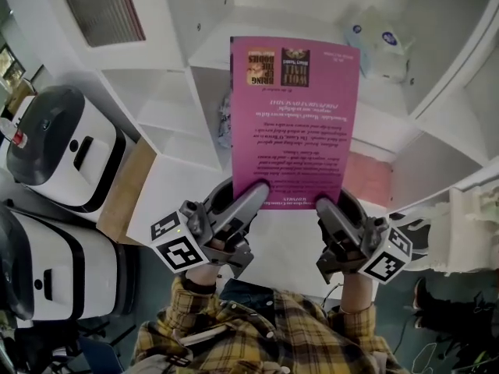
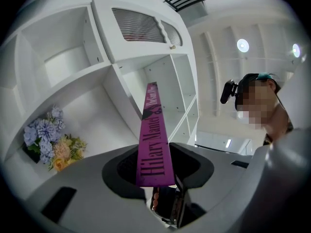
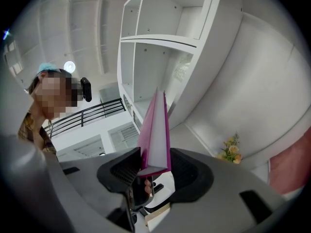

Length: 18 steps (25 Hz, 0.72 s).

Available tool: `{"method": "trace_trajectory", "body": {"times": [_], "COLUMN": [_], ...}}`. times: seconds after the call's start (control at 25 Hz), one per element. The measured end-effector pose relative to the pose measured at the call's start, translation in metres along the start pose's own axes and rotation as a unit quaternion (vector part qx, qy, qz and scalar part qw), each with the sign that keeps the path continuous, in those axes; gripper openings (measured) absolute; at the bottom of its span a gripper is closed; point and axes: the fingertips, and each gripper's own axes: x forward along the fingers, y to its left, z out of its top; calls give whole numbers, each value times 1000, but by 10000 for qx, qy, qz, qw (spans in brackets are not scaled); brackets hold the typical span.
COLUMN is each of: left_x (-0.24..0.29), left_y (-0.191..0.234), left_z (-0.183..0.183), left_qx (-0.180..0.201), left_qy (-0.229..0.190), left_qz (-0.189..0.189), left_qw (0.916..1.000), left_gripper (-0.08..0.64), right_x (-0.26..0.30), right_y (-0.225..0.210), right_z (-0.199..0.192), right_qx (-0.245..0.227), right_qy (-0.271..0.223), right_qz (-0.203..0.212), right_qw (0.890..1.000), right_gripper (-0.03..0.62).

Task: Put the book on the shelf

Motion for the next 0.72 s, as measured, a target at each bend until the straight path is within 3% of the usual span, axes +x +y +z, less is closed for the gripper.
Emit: {"method": "trace_trajectory", "body": {"times": [0.48, 0.72], "left_x": [2, 1], "left_y": [0, 1], "left_z": [-2, -2], "left_qx": [110, -8], "left_qy": [-53, -144], "left_qz": [-121, -198], "left_qw": [9999, 9997], "left_gripper": [167, 167], "right_x": [-1, -1], "right_y": [-2, 0], "right_z": [3, 4], "right_qx": [-204, -288], "right_qy": [-37, -31], "right_qz": [155, 42], "right_qw": [9997, 9996], "right_gripper": [183, 183]}}
